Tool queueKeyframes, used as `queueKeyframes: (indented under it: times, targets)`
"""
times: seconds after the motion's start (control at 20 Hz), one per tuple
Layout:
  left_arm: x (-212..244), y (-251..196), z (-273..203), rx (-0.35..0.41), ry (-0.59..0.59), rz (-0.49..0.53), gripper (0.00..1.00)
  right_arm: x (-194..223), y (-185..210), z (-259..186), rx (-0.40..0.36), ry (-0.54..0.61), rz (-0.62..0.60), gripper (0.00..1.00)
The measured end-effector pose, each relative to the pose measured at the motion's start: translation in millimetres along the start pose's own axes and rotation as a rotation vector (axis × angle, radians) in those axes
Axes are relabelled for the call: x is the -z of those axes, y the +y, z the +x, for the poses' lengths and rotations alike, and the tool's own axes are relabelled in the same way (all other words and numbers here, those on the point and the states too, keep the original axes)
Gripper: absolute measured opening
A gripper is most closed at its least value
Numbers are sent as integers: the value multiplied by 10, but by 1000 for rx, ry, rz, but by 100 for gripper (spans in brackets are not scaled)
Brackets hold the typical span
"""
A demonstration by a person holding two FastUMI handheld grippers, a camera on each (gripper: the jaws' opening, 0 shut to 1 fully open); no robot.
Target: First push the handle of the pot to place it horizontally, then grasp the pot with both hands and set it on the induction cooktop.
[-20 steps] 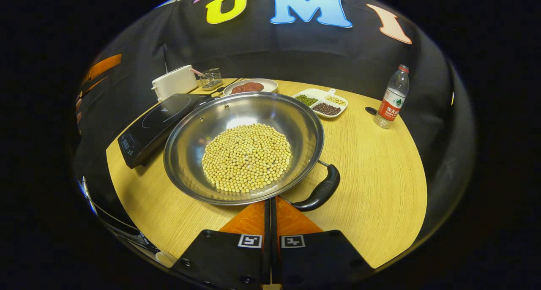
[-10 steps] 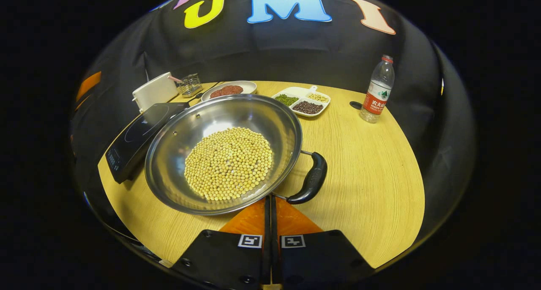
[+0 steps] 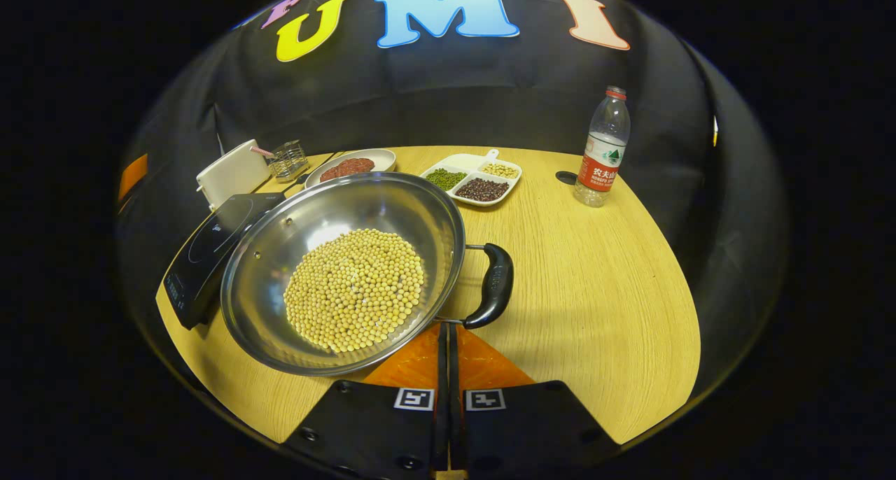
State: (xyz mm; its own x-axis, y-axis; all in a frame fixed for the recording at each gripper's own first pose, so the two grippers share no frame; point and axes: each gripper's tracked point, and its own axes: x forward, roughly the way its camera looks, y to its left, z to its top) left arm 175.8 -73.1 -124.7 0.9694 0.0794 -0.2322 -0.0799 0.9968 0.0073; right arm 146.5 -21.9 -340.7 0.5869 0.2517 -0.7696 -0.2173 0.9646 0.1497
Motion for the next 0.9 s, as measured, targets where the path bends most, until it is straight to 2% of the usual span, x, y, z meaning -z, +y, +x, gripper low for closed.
queueKeyframes:
  times: [0.2, 0.4, 0.5, 0.55, 0.6, 0.65, 0.7, 0.9]
  targets:
    - [113, -28, 105, 13, 19, -15, 80, -263, -152, -202, 53, -106, -11, 3]
    - [226, -107, 235, 46, 33, -18, 80, -609, -238, -501, 77, -230, 53, 3]
    - [305, -114, 321, 55, 50, -14, 80, -725, -230, -559, 78, -267, 88, 23]
    - [324, -145, 372, 66, 56, -16, 80, -748, -206, -591, 72, -279, 97, 53]
    - [335, -175, 407, 79, 61, -19, 82, -783, -219, -603, 81, -289, 98, 68]
    - [362, -209, 446, 95, 70, -18, 80, -798, -229, -604, 91, -299, 90, 94]
    - [390, -256, 489, 116, 84, -17, 80, -804, -239, -592, 100, -301, 81, 99]
    - [501, -415, 682, 176, 127, -4, 82, -781, -221, -521, 100, -291, 66, 98]
